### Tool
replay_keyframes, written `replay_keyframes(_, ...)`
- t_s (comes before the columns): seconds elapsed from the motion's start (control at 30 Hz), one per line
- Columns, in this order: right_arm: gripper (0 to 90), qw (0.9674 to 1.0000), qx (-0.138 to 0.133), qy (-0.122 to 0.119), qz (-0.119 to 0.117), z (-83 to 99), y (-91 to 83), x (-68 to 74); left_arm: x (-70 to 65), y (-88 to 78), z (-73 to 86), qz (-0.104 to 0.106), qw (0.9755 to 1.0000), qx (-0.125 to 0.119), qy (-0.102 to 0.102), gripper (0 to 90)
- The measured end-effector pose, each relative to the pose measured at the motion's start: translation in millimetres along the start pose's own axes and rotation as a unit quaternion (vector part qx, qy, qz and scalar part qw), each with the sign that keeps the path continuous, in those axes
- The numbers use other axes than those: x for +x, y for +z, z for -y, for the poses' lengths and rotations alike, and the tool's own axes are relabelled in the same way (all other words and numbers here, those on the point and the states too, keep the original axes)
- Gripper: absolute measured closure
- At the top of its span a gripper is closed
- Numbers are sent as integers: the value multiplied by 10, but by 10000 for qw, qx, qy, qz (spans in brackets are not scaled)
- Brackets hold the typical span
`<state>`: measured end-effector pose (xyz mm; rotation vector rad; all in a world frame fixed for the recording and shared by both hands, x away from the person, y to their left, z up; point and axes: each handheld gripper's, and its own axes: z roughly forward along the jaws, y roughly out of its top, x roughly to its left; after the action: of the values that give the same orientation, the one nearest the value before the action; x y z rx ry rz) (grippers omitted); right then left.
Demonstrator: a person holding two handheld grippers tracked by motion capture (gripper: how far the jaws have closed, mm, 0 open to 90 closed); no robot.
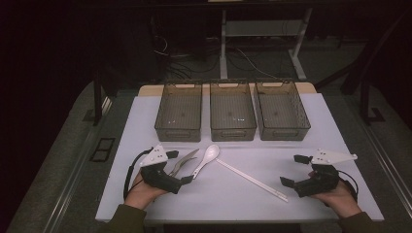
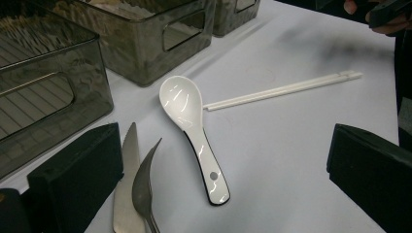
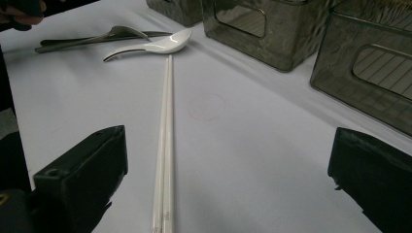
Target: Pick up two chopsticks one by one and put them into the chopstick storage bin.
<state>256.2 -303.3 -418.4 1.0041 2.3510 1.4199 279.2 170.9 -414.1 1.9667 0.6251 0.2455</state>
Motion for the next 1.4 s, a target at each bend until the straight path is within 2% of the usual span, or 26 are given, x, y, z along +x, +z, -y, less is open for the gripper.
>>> replay_keyframes(0.53,6,9999,46,6,-109,-105,38,-11,-17,-26,6,-63,10000,-33,-60,0)
replay_keyframes(0.63,6,9997,184,-86,-119,-140,98,-4,-29,-40,32,-64,10000,34,-38,0)
replay_keyframes(0.8,6,9991,402,-120,-102,-229,191,45,-24,-73,37,-79,9999,-50,-70,0)
replay_keyframes(0.97,7,9982,557,-205,-111,-289,293,85,-20,-58,41,-73,10000,-6,-60,0)
replay_keyframes(1.13,7,9968,756,-248,-113,-319,373,106,-20,-54,37,-66,9999,-25,-83,0)
replay_keyframes(1.2,7,9950,948,-274,-147,-345,439,125,-19,-48,36,-57,10000,-15,-67,0)
replay_keyframes(1.27,55,9941,1025,-305,-206,-367,479,139,-21,-44,34,-51,10000,-19,-52,0)
replay_keyframes(1.33,55,9931,1105,-320,-239,-387,518,154,-25,-42,35,-42,10000,-25,-56,0)
replay_keyframes(1.4,116,9912,1252,-343,-273,-403,554,167,-23,-40,36,-34,10000,-20,-56,0)
